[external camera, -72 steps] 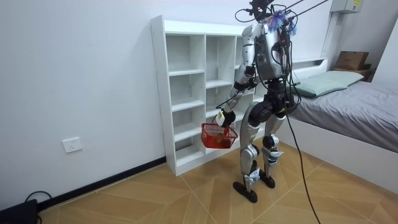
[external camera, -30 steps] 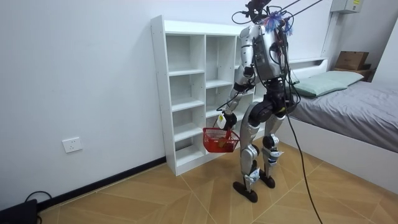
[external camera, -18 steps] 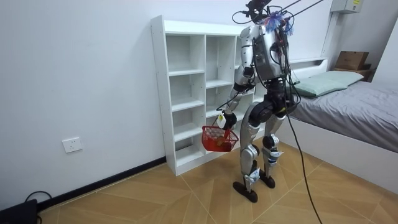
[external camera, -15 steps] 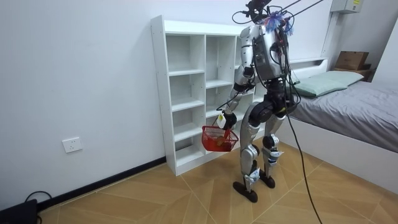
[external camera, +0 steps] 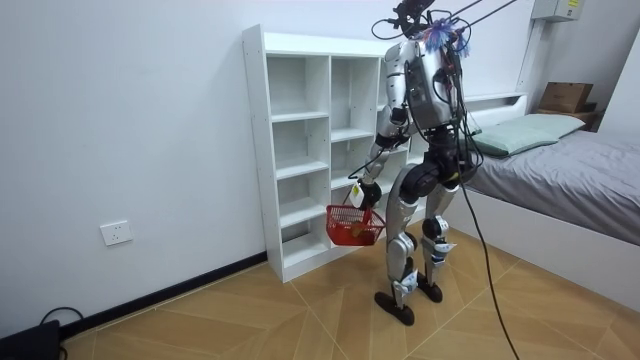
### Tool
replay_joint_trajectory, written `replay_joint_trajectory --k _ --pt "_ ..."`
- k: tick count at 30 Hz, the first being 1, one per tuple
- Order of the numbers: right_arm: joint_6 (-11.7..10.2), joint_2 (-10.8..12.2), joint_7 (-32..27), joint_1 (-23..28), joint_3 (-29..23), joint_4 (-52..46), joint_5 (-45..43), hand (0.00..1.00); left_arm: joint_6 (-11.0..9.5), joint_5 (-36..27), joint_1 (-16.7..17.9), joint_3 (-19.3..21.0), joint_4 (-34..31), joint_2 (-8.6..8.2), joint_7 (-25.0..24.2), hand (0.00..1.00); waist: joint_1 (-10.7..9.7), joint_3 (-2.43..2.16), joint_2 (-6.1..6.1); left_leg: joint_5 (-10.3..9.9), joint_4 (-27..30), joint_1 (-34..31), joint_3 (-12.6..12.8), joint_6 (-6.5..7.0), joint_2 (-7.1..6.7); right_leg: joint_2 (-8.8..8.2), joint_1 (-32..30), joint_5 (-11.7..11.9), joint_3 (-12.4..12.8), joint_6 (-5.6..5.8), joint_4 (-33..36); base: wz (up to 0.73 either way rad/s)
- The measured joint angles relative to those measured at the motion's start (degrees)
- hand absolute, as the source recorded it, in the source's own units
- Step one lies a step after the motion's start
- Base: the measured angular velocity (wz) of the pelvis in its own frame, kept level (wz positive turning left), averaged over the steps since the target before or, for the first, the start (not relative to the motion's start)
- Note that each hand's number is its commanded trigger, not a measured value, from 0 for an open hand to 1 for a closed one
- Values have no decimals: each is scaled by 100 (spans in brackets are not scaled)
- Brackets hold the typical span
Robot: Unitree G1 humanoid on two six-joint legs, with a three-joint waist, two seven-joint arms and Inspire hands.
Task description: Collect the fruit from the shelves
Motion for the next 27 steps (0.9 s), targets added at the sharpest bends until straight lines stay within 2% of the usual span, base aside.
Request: replay_joint_trajectory --k 6,13,20,26,27 --pt "-1 -1 -18 -60 1 48 12 0 0 0 -35 -2 -1 -1 6 100 10 3 7 0 -13 0 -7 -1 -1 9 -1 0 1 -1 -6 0" --pt "0 -3 -73 -177 108 209 46 0 0 -2 -73 -220 2 -10 63 100 28 0 16 0 -21 9 -6 0 1 9 -1 2 1 -1 0 0" --pt "5 -47 -135 -177 113 253 83 0 2 -111 -108 -233 10 -13 67 100 151 -3 23 1 -26 20 -7 -2 4 12 -1 14 5 -9 7 0" --pt "14 -48 -124 -272 217 251 78 0 7 -107 -129 -243 8 -12 66 100 166 -7 31 1 -29 20 -4 -2 6 12 -2 15 2 -10 6 0" --pt "14 -47 -79 -299 233 251 76 11 7 -107 -145 -244 8 -12 66 100 173 -8 32 1 -30 20 -4 -3 5 11 -2 15 0 -10 6 0"
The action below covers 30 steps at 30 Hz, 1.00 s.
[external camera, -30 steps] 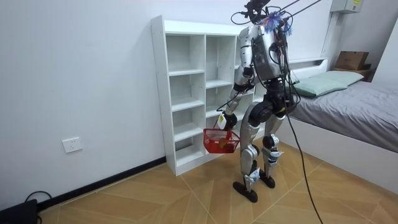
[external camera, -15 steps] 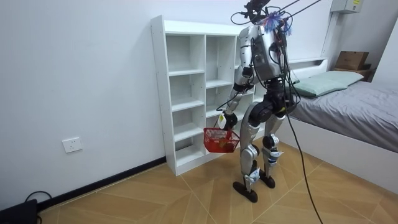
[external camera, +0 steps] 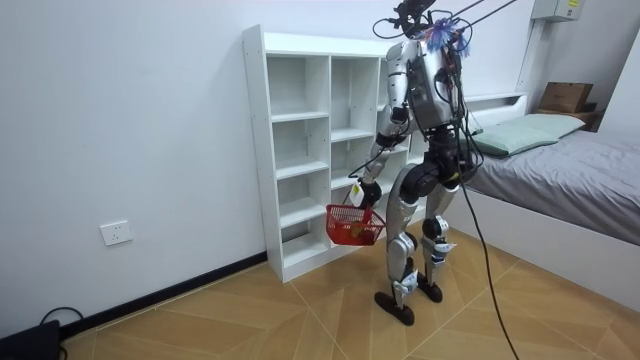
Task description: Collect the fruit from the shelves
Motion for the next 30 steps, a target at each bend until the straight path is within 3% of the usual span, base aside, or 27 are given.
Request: replay_joint_trajectory --k 1,2,3,4,30 --pt "0 0 14 -13 3 0 0 58 0 0 -9 -1 0 0 0 100 6 0 0 0 0 0 0 0 0 0 0 0 -1 0 0 0" --pt "0 0 28 -39 21 0 1 69 0 0 -22 -1 0 1 2 100 12 0 0 0 -1 0 0 0 -1 -2 0 0 -1 0 0 0" --pt "0 0 34 -51 36 0 1 91 0 0 -27 -1 0 1 2 100 16 0 0 0 -2 0 0 0 -1 -3 0 0 -2 0 0 0" --pt "0 0 45 -74 43 0 -4 100 0 0 -37 -19 0 1 3 100 24 0 0 0 -1 0 -4 0 -3 -3 0 0 0 0 0 0" --pt "-18 -76 6 -116 211 140 -16 100 0 -7 -13 -125 101 8 -14 100 25 3 1 0 18 5 -20 -1 1 -2 16 11 -3 -5 5 0"
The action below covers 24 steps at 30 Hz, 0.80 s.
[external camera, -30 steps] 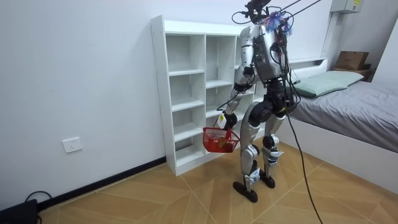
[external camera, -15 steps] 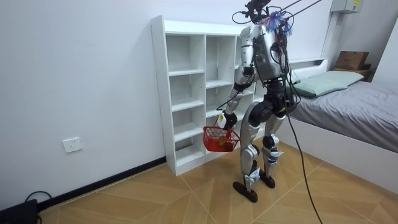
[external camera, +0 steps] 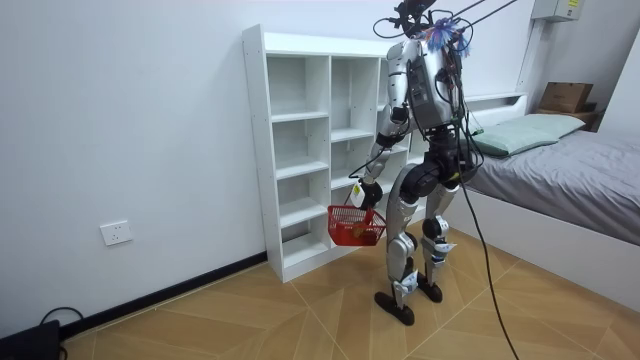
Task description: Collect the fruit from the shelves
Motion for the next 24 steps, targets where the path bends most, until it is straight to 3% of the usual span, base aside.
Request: replay_joint_trajectory --k 24 --pt "10 62 145 31 46 -239 165 100 -14 6 -59 -70 -39 -19 9 100 -53 3 -5 0 -29 32 86 0 8 13 -6 2 33 1 -34 -1"
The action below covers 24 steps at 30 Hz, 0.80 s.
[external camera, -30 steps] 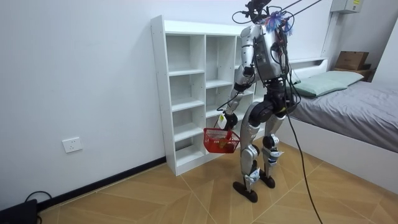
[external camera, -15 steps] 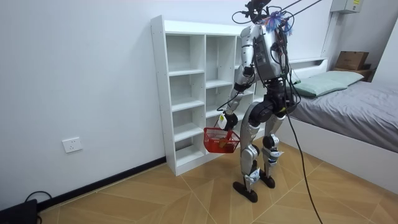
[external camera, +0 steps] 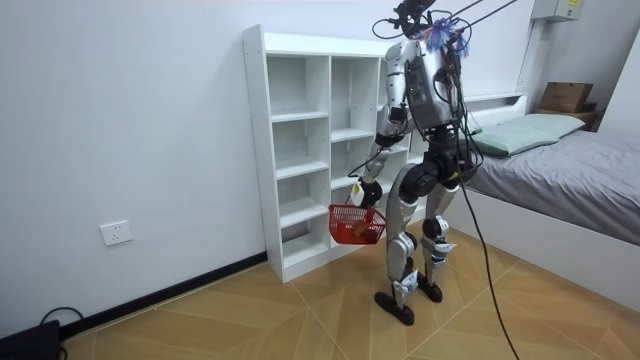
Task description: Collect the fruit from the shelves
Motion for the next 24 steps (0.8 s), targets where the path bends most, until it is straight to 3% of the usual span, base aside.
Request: replay_joint_trajectory --k 6,8,14,19,24 --pt "-6 137 242 247 58 -529 -209 100 -2 -6 -21 37 -133 -1 0 100 -19 -19 32 0 12 3 -3 0 8 1 11 0 1 0 3 0" --pt "-10 288 324 468 56 -839 -190 100 -6 -6 -35 76 -144 -13 9 100 -59 -46 78 0 29 -5 -46 0 1 0 20 2 -3 2 1 4" --pt "-12 322 358 944 61 -1299 -173 100 -7 -1 -49 135 -142 -145 65 100 -86 -150 245 0 4 81 -28 1 0 7 75 21 26 5 -2 -4" --pt "-12 470 549 1532 69 -1960 -271 100 -7 19 21 315 -243 -202 143 100 -191 -160 260 11 -78 243 58 -15 -4 47 204 43 70 -7 -84 -5" --pt "-70 561 666 2152 125 -2402 -501 100 -91 -10 160 362 -485 -211 155 100 -285 -209 326 17 -122 292 110 -24 81 119 305 154 81 -19 -297 -8"
